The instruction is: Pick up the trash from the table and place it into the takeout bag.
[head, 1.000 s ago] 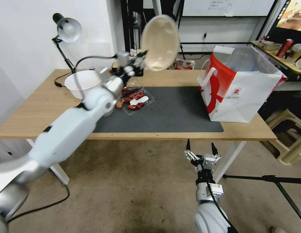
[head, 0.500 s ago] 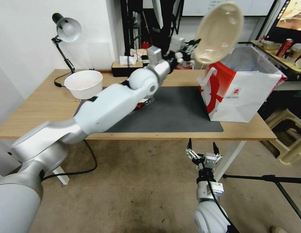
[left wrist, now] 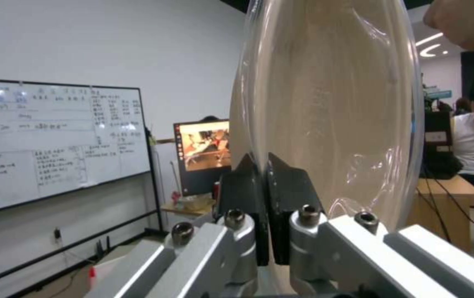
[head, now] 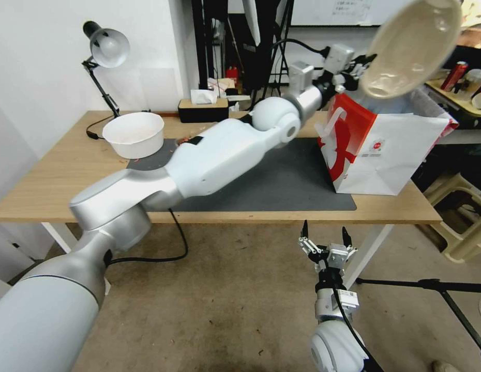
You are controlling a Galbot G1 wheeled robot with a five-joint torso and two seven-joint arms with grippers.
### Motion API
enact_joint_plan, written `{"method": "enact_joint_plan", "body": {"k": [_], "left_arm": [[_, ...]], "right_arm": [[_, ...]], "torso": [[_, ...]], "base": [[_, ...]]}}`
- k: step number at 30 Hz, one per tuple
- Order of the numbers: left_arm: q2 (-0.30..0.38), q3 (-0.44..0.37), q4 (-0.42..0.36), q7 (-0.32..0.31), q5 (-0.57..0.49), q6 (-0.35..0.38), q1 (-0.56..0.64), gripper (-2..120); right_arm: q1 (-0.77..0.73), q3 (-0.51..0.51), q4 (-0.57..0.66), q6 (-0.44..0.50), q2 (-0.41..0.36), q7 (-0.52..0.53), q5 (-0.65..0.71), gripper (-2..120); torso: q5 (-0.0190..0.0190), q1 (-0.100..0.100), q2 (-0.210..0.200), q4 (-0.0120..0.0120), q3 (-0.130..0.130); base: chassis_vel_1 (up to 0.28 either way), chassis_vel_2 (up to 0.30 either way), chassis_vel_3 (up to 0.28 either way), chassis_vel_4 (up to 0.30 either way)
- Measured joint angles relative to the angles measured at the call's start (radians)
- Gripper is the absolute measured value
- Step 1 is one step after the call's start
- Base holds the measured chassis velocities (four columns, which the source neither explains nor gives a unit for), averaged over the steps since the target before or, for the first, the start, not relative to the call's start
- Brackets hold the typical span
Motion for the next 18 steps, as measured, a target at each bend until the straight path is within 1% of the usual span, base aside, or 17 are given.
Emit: {"method": "enact_joint_plan", "body": {"k": [3,5,6,7,8,9,11,12,13,16,17,18], "left_arm": [[-0.043,0.009,0.052,0.003,0.028,-0.010,0.003,0],[-0.047,0.010,0.057,0.003,0.031,-0.011,0.004,0],[-0.056,0.011,0.071,0.003,0.039,-0.011,0.008,3],[-0.062,0.011,0.082,0.003,0.045,-0.011,0.010,9],[-0.064,0.011,0.090,0.001,0.050,-0.012,0.011,13],[-0.064,0.011,0.090,0.001,0.050,-0.012,0.011,13],[-0.065,0.011,0.097,-0.006,0.059,-0.013,0.016,24],[-0.065,0.011,0.097,-0.010,0.060,-0.013,0.018,27],[-0.065,0.011,0.097,-0.010,0.060,-0.013,0.018,27],[-0.063,0.007,0.082,-0.023,0.062,-0.012,0.026,42],[-0.063,0.007,0.082,-0.023,0.062,-0.012,0.026,42],[-0.057,0.004,0.063,-0.030,0.061,-0.011,0.027,46]], "right_arm": [[0.002,0.000,0.000,0.001,0.003,0.000,0.001,100],[0.002,0.000,0.000,0.001,0.003,0.000,0.001,100],[0.001,0.000,0.000,0.002,0.004,0.000,0.001,100],[0.000,0.000,-0.001,0.003,0.004,0.000,0.001,100],[-0.001,0.001,-0.001,0.004,0.004,0.000,0.001,100],[-0.001,0.001,-0.001,0.004,0.004,0.000,0.001,100],[-0.003,0.002,-0.002,0.005,0.004,0.000,0.002,100],[-0.003,0.003,-0.002,0.006,0.004,0.000,0.002,100],[-0.003,0.003,-0.002,0.006,0.004,0.000,0.002,100],[-0.004,0.003,-0.002,0.007,0.006,0.000,0.002,100],[-0.004,0.003,-0.002,0.007,0.006,0.000,0.002,100],[-0.004,0.003,-0.002,0.007,0.006,0.000,0.002,100]], "torso": [[0.0000,0.000,0.000,0.0000,0.000],[0.0000,0.000,0.000,-0.0001,0.000],[0.0001,0.000,0.000,0.0001,0.000],[-0.0002,0.000,0.000,-0.0001,0.000],[-0.0003,0.000,0.000,0.0002,0.000],[-0.0003,0.000,0.000,0.0002,0.000],[-0.0002,0.000,0.000,0.0002,0.000],[-0.0002,0.000,0.000,0.0002,0.000],[-0.0002,0.000,0.000,0.0002,0.000],[-0.0002,0.000,0.000,0.0001,0.000],[-0.0002,0.000,0.000,0.0001,0.000],[-0.0002,0.000,0.000,-0.0002,0.000]], "base": [[0.000,0.000,0.000,0.000],[0.000,0.000,0.000,0.000],[0.000,0.000,0.000,0.000],[0.000,0.000,0.000,0.000],[0.000,0.000,0.000,0.000],[0.000,0.000,0.000,0.000],[0.000,0.000,0.000,0.000],[0.000,0.000,0.000,0.000],[0.000,0.000,0.000,0.000],[0.000,0.000,0.000,0.000],[0.000,0.000,0.000,0.000],[0.000,0.000,0.000,0.000]]}}
